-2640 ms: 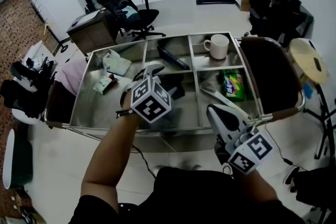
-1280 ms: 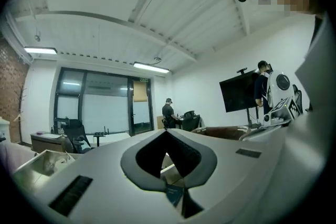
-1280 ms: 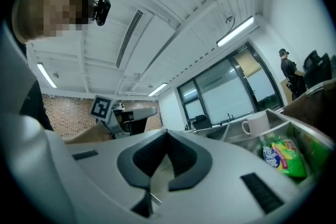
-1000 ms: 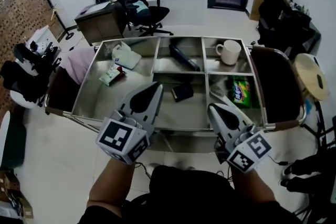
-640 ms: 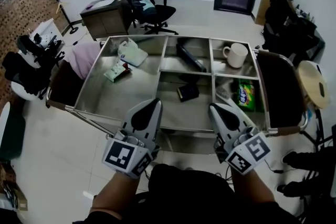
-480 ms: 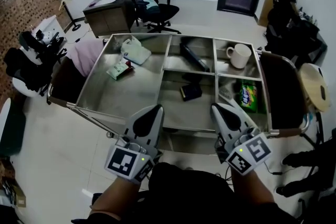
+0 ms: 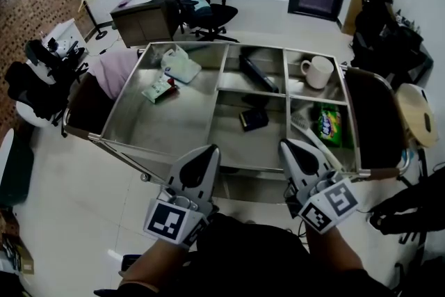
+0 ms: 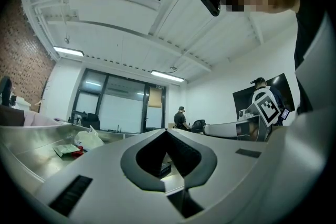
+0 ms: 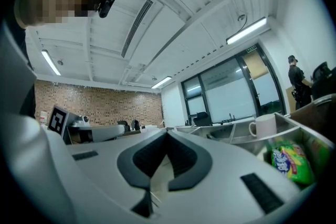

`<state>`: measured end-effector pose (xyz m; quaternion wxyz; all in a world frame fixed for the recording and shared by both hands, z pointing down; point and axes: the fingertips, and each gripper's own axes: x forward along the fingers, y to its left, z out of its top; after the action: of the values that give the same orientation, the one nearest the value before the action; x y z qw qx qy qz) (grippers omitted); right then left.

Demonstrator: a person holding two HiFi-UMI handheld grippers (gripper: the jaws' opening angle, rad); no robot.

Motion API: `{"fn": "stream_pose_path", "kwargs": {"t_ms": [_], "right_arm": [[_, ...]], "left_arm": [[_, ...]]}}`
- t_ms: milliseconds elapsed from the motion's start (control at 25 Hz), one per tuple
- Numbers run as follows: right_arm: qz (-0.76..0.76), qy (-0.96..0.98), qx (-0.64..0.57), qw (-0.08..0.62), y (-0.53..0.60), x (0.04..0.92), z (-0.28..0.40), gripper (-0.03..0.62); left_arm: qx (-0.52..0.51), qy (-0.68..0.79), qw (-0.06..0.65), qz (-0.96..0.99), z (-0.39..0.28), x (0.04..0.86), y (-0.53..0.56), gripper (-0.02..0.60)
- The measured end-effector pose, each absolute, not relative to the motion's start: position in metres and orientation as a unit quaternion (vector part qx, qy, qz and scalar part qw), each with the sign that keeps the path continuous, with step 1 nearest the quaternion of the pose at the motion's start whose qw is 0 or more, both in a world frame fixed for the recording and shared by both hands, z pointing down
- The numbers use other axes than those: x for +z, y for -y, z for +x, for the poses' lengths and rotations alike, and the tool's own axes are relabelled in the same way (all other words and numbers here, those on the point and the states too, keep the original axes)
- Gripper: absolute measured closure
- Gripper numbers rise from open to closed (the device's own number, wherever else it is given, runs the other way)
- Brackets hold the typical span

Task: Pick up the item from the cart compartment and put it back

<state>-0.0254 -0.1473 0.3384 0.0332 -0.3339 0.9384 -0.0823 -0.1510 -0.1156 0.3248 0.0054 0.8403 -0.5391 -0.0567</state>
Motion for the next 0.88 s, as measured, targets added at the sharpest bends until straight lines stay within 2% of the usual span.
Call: {"fn": "stream_pose_path", "kwargs": {"t_ms": [880], "right_arm": [[-0.341, -0.937, -0.075, 0.016, 0.148, 0.344, -0.019, 0.58]], "left_arm": [[-0.04, 0.527, 0.009, 0.849, -0.135, 0.33, 0.128, 0.581]]}}
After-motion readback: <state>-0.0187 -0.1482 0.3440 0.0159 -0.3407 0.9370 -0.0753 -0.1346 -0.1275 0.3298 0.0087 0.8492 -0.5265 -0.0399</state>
